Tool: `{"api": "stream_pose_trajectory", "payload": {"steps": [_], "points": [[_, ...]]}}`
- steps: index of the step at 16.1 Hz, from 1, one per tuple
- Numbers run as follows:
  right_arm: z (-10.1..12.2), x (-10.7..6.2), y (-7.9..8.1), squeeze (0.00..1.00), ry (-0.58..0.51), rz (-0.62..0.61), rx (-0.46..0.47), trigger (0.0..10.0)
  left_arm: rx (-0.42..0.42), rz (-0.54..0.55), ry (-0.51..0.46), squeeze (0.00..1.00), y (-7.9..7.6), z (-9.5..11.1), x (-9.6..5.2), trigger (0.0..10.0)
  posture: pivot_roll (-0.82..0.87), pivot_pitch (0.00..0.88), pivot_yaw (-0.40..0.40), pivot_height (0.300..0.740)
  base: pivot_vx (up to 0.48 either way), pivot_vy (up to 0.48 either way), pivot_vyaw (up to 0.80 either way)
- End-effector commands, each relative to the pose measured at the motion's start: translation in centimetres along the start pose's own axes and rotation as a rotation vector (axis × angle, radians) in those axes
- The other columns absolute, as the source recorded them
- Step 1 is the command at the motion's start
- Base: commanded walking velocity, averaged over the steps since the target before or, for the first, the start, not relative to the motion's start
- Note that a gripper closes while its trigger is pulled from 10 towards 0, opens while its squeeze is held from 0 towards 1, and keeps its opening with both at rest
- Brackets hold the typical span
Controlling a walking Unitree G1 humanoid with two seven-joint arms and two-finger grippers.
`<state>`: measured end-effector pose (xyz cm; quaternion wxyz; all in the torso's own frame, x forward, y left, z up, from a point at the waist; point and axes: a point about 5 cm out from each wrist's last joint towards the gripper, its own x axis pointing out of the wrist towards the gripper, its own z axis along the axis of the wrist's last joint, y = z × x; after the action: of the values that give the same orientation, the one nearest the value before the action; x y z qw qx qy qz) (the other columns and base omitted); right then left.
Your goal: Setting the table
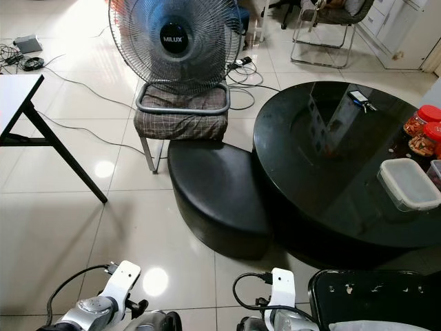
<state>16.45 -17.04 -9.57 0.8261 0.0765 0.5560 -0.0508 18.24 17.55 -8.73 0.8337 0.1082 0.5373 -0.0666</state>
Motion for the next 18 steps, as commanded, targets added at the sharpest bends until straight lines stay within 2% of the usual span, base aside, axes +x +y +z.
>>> {"api": "stream_pose_trajectory", "payload": {"steps": [1, 2, 5, 6, 7, 8, 9, 10, 11, 12, 13, 14, 16, 18], "points": [[-1.3, -0.1, -1.8, 0.0, 0.071, -0.088, -0.037, 10.0, -0.043, 0.028, 0.107, 0.0, -2.0, -1.9, 0.1, 10.0, 0.06, 0.039, -0.028, 0.74, 0.0, 0.0, 0.0], [-1.5, -0.2, -2.2, 0.0, 0.078, -0.105, -0.048, 10.0, -0.023, 0.03, 0.105, 0.0, -1.9, -1.8, 0.1, 10.0, 0.06, 0.039, -0.03, 0.74, 0.0, 0.0, 0.0], [-0.8, -0.1, -1.9, 0.0, 0.028, -0.084, -0.008, 10.0, -0.023, 0.043, 0.091, 0.0, -1.7, -1.5, 0.1, 10.0, 0.06, 0.037, -0.03, 0.74, 0.0, 0.0, 0.0], [0.9, -0.2, -2.2, 1.0, -0.06, -0.125, 0.004, 10.0, -0.032, 0.053, 0.031, 1.0, -1.5, -0.1, 0.1, 10.0, 0.06, 0.035, -0.027, 0.74, 0.0, 0.0, 0.0], [2.6, -0.3, -2.1, 1.0, -0.133, -0.116, 0.005, 10.0, -0.016, 0.065, -0.042, 1.0, -1.3, 1.5, 0.1, 10.0, 0.06, 0.038, -0.021, 0.74, 0.0, 0.0, 0.0], [10.1, -2.0, -1.8, 1.0, -0.483, -0.1, -0.077, 10.0, 0.013, 0.183, -0.415, 1.0, 2.4, 9.2, -1.6, 10.0, 0.06, 0.04, -0.017, 0.74, 0.0, 0.0, 0.0], [16.5, -5.7, -1.1, 1.0, -0.836, -0.059, -0.095, 10.0, -0.066, 0.24, -0.733, 1.0, 5.0, 14.9, -4.9, 10.0, 0.05, 0.042, 0.0, 0.74, 0.0, 0.0, 0.0], [19.9, -9.8, 0.3, 1.0, -1.051, 0.027, -0.099, 10.0, -0.118, 0.258, -0.916, 1.0, 6.6, 17.8, -8.3, 10.0, 0.05, 0.044, 0.003, 0.74, 0.0, 0.0, 0.0], [21.4, -13.3, 1.7, 1.0, -1.189, 0.096, -0.12, 10.0, -0.118, 0.265, -1.033, 1.0, 7.3, 19.5, -11.2, 10.0, 0.04, 0.04, 0.021, 0.74, 0.0, 0.0, 0.0], [22.0, -16.3, 2.7, 1.0, -1.305, 0.112, -0.184, 10.0, -0.095, 0.274, -1.126, 1.0, 7.5, 20.6, -14.0, 10.0, 0.03, 0.04, 0.024, 0.74, 0.0, 0.0, 0.0], [22.0, -17.5, 2.9, 1.0, -1.358, 0.078, -0.232, 10.0, -0.094, 0.267, -1.17, 1.0, 7.3, 20.9, -15.1, 10.0, 0.02, 0.029, 0.032, 0.74, 0.0, 0.0, 0.8], [20.7, -19.3, 3.1, 1.0, -1.404, 0.089, -0.254, 10.0, -0.076, 0.232, -1.227, 1.0, 6.0, 20.6, -16.9, 10.0, 0.01, 0.013, 0.022, 0.74, 0.0, 0.0, 0.8], [18.7, -20.0, 3.7, 1.0, -1.363, 0.136, -0.266, 10.0, 0.004, 0.194, -1.282, 1.0, 3.9, 19.4, -19.2, 10.0, 0.01, 0.017, 0.007, 0.74, 0.0, 0.0, 0.8], [17.9, -19.8, 4.5, 1.0, -1.322, 0.173, -0.28, 10.0, 0.01, 0.24, -1.241, 1.0, 3.7, 18.0, -19.2, 10.0, 0.04, 0.014, -0.015, 0.74, 0.0, 0.0, 0.8]]}}
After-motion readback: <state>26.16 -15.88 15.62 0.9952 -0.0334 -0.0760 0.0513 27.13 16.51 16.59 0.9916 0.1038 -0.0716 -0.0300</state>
